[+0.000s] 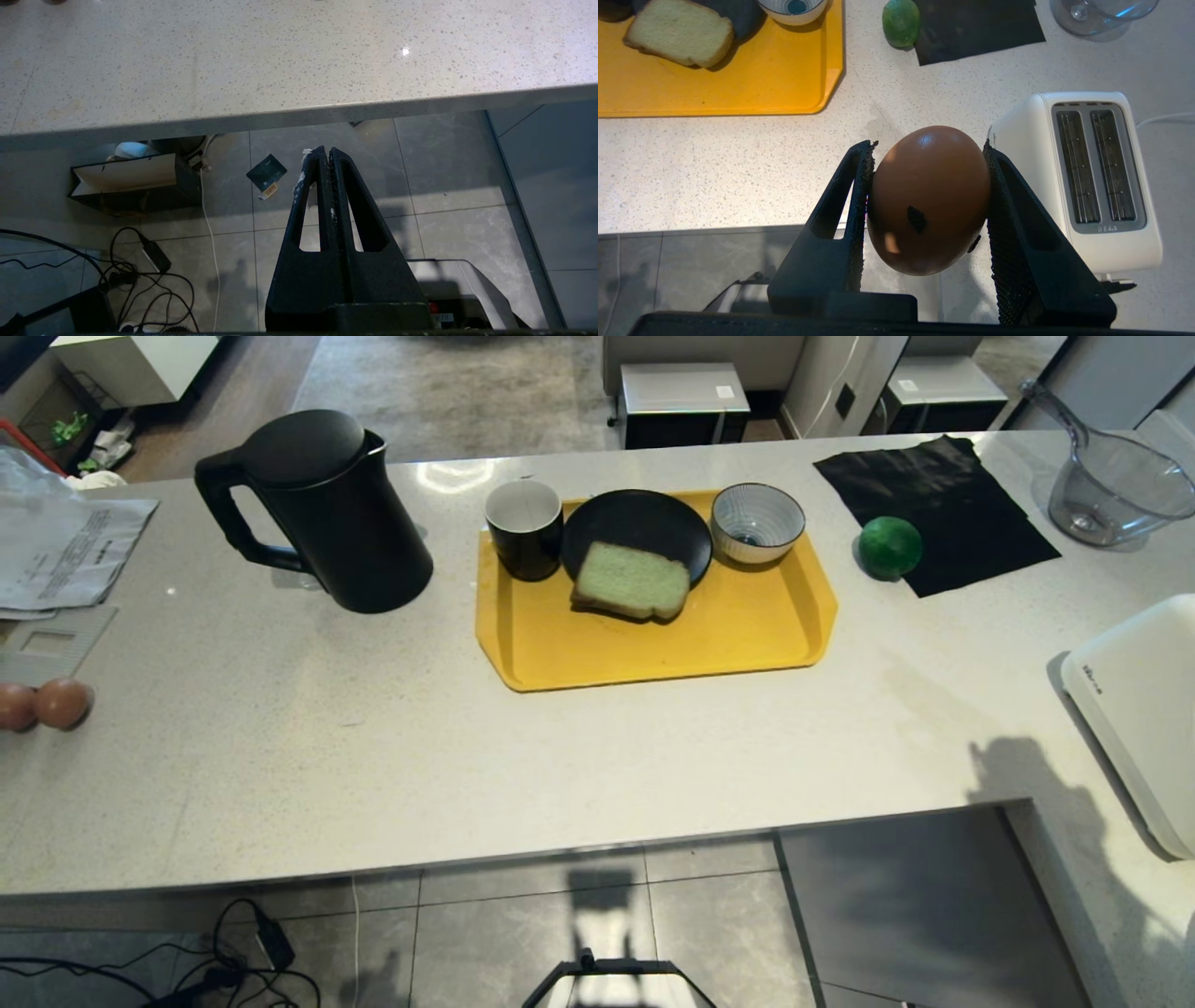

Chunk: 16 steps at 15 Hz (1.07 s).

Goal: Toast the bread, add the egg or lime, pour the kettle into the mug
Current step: Put the egg in the bowl

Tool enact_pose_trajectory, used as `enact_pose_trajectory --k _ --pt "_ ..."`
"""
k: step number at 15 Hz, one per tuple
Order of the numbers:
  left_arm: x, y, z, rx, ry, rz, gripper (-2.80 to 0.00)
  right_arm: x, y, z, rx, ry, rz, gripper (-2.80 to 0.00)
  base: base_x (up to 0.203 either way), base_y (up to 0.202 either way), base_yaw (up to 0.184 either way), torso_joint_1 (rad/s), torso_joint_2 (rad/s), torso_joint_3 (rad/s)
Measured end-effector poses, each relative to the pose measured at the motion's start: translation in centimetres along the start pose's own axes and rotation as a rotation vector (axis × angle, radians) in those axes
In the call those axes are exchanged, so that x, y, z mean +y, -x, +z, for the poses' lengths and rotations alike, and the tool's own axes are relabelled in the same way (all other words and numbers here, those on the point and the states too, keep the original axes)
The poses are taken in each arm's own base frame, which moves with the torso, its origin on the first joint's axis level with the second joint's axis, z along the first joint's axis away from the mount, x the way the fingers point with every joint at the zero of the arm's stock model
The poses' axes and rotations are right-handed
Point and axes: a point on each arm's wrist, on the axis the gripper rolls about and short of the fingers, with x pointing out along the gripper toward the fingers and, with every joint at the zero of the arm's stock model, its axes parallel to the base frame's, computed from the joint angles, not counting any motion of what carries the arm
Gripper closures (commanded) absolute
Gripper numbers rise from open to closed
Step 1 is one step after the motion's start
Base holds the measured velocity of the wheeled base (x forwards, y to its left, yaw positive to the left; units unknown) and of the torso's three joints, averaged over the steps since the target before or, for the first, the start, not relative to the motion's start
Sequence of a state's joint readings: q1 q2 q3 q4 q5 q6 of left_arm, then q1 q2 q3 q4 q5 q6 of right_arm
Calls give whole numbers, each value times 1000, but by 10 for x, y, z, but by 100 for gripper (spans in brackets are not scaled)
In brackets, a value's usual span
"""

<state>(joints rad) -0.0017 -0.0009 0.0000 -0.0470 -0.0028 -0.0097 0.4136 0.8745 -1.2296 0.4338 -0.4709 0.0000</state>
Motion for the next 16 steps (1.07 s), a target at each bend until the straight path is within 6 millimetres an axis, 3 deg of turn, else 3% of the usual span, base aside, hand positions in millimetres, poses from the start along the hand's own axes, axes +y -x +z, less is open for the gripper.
enact_pose_trajectory --k 7,16 --pt "0 0 0 0 0 0 0 3 0 4 -51 -32 110 0 0 0 0 0 0 0" --pt "0 0 0 0 1 0 0 4 -2 -3 -27 -3 122 0 0 0 0 0 0 0"
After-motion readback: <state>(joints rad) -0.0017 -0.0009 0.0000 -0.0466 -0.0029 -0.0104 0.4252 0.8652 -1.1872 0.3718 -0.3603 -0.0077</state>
